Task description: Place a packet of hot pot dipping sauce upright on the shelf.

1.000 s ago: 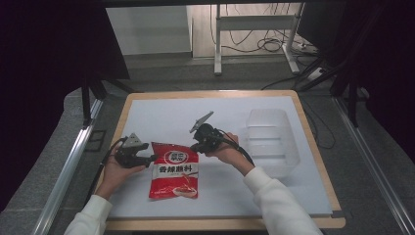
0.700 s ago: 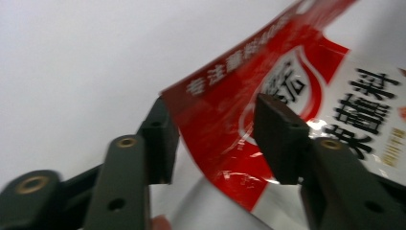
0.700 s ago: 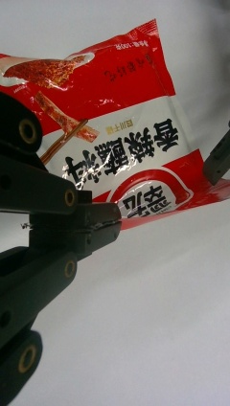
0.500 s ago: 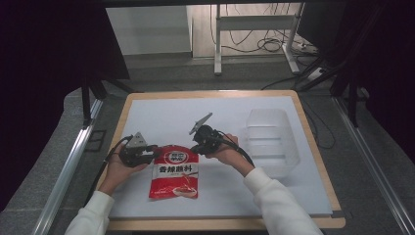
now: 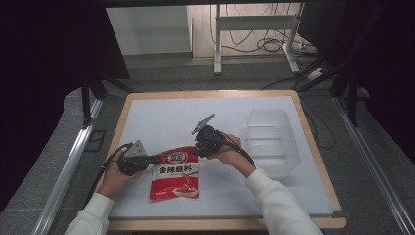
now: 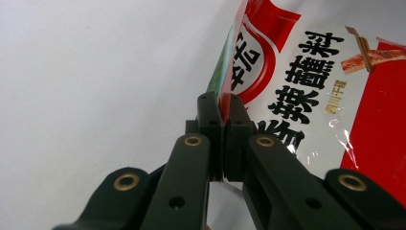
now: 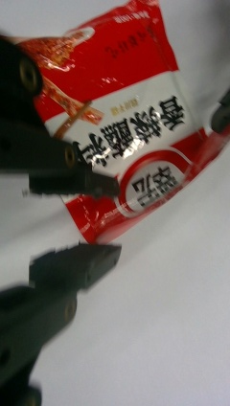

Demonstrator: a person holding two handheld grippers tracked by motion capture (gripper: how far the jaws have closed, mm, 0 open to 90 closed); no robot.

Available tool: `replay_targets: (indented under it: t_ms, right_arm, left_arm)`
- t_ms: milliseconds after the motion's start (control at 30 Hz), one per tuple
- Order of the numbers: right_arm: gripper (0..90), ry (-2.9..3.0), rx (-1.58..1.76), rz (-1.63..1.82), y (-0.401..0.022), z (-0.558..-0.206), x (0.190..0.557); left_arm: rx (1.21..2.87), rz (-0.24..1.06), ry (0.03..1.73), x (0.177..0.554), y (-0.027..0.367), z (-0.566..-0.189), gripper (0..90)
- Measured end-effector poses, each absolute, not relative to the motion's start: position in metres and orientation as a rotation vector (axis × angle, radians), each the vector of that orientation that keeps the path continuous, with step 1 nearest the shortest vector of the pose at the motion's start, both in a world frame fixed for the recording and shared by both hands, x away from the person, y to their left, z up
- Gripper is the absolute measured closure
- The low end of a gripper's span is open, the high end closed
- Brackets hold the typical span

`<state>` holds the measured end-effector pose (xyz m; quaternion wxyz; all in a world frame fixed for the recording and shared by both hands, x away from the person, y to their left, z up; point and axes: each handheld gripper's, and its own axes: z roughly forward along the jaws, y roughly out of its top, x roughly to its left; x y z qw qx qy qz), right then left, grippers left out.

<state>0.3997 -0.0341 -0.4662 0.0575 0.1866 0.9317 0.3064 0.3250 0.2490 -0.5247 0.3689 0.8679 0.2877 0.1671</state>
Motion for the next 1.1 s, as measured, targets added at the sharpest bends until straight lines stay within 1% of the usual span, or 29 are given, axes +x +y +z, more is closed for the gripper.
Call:
replay_targets:
  t_ms: [33,100,167,267,333,467,733,767,800,833,867,900,933,1033,1100]
  right_arm:
    - [57.2,2.824,0.566,0.929,-0.034,-0.466,0.400]
    - [51.0,2.800,0.559,0.935,-0.035,-0.462,0.400]
    - [48.0,2.787,0.534,0.932,-0.033,-0.455,0.399]
    - [46.2,2.804,0.491,0.889,-0.026,-0.451,0.397]
    - [46.0,2.818,0.480,0.874,-0.023,-0.451,0.397]
    - [47.2,2.860,0.420,0.801,-0.003,-0.455,0.399]
    - [58.5,2.917,0.354,0.642,0.024,-0.474,0.408]
    - [60.9,2.918,0.361,0.635,0.027,-0.477,0.409]
    - [66.1,2.930,0.353,0.603,0.031,-0.483,0.411]
    - [69.3,2.930,0.353,0.591,0.032,-0.485,0.412]
    - [69.3,2.930,0.353,0.591,0.032,-0.485,0.412]
    - [76.1,2.932,0.355,0.568,0.033,-0.490,0.414]
    - [76.1,2.932,0.355,0.568,0.033,-0.490,0.414]
    - [82.2,2.940,0.323,0.572,0.034,-0.491,0.414]
    - [84.3,2.941,0.306,0.574,0.034,-0.490,0.413]
  left_arm:
    - [2.228,0.429,0.738,0.325,0.249,-0.525,89.3]
    - [2.237,0.432,0.726,0.325,0.248,-0.525,89.3]
    - [2.246,0.441,0.712,0.324,0.247,-0.526,89.3]
    - [2.248,0.442,0.709,0.324,0.247,-0.526,89.3]
    - [2.249,0.442,0.710,0.324,0.247,-0.526,89.3]
    - [2.252,0.445,0.708,0.324,0.247,-0.526,89.3]
    - [2.257,0.444,0.699,0.324,0.247,-0.527,89.2]
    - [2.255,0.444,0.700,0.324,0.248,-0.526,89.2]
    - [2.255,0.441,0.700,0.324,0.248,-0.526,89.0]
    - [2.253,0.437,0.701,0.324,0.248,-0.527,88.9]
    - [2.253,0.437,0.701,0.324,0.248,-0.527,88.7]
    - [2.246,0.431,0.701,0.324,0.250,-0.527,88.5]
    - [2.246,0.431,0.701,0.324,0.250,-0.527,88.3]
    - [2.242,0.435,0.706,0.324,0.251,-0.528,87.9]
    - [2.230,0.441,0.717,0.324,0.252,-0.527,85.0]
